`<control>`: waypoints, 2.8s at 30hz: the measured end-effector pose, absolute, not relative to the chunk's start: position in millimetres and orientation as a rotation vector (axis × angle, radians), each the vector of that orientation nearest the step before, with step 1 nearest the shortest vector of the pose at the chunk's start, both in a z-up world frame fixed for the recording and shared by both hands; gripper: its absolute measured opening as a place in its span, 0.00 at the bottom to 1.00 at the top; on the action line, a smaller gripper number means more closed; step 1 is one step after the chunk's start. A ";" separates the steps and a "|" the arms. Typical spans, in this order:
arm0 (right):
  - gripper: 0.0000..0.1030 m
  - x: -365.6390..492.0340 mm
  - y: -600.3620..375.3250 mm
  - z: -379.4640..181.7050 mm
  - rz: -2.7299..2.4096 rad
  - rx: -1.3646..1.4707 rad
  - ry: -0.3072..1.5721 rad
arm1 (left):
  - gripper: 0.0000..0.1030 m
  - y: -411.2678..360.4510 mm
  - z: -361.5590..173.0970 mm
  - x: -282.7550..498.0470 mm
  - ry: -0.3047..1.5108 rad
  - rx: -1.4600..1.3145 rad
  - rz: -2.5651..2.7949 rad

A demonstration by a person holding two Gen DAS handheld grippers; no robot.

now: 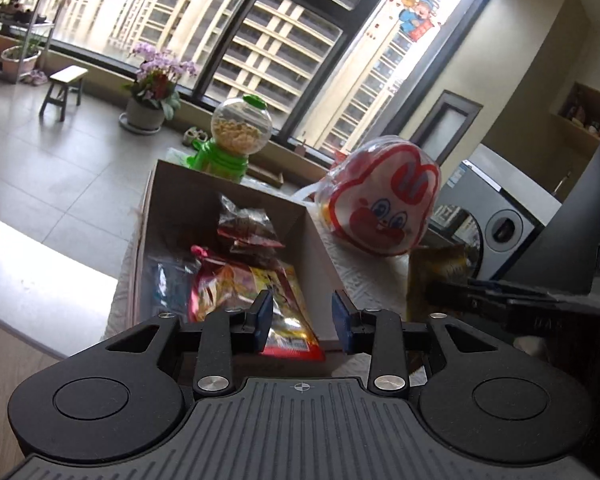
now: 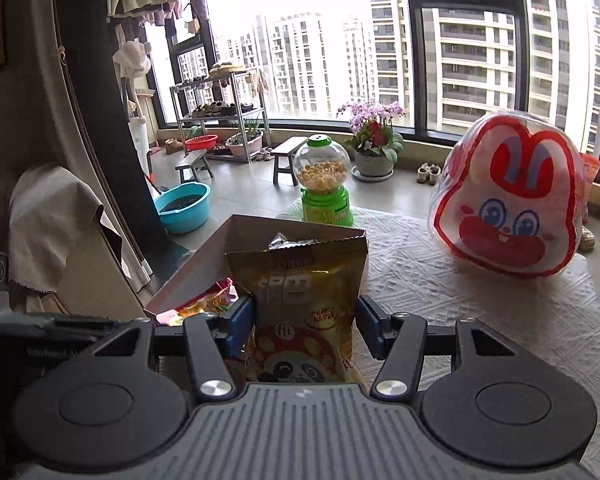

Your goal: Organize snacks

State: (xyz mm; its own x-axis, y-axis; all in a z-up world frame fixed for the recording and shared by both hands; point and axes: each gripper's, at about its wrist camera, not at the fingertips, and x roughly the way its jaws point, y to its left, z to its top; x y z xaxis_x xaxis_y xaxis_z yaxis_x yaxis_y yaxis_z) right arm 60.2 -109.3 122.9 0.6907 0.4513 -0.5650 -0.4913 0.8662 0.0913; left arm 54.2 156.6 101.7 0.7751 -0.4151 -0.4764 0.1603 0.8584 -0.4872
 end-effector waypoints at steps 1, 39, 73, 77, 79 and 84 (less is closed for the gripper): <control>0.54 63.4 -111.3 120.5 0.517 -0.068 0.620 | 0.35 160.9 103.5 67.6 0.649 -0.432 -0.309; 0.33 130.4 -6.8 79.3 0.707 -0.207 0.680 | 0.32 183.5 91.2 108.8 0.601 -0.437 -0.297; 0.37 144.0 -20.0 52.9 0.723 -0.064 0.813 | 0.34 160.3 110.3 72.1 0.540 -0.251 -0.169; 0.45 105.8 -46.0 66.6 0.666 -0.055 0.679 | 0.34 131.2 102.9 37.1 0.515 -0.155 -0.174; 0.58 83.7 -59.6 70.1 0.627 -0.053 0.620 | 0.34 116.0 89.6 24.2 0.556 -0.123 -0.151; 0.67 43.1 -85.8 48.7 0.463 -0.124 0.621 | 0.34 81.0 41.4 0.1 0.688 -0.136 -0.101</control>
State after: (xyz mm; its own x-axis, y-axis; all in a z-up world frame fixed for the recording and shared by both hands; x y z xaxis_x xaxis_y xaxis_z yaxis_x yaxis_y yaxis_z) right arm 43.1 -85.8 48.7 0.7150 0.3806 -0.5865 -0.4536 0.8909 0.0251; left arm 0.1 81.0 41.4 0.7685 -0.1373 -0.6250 0.0479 0.9863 -0.1577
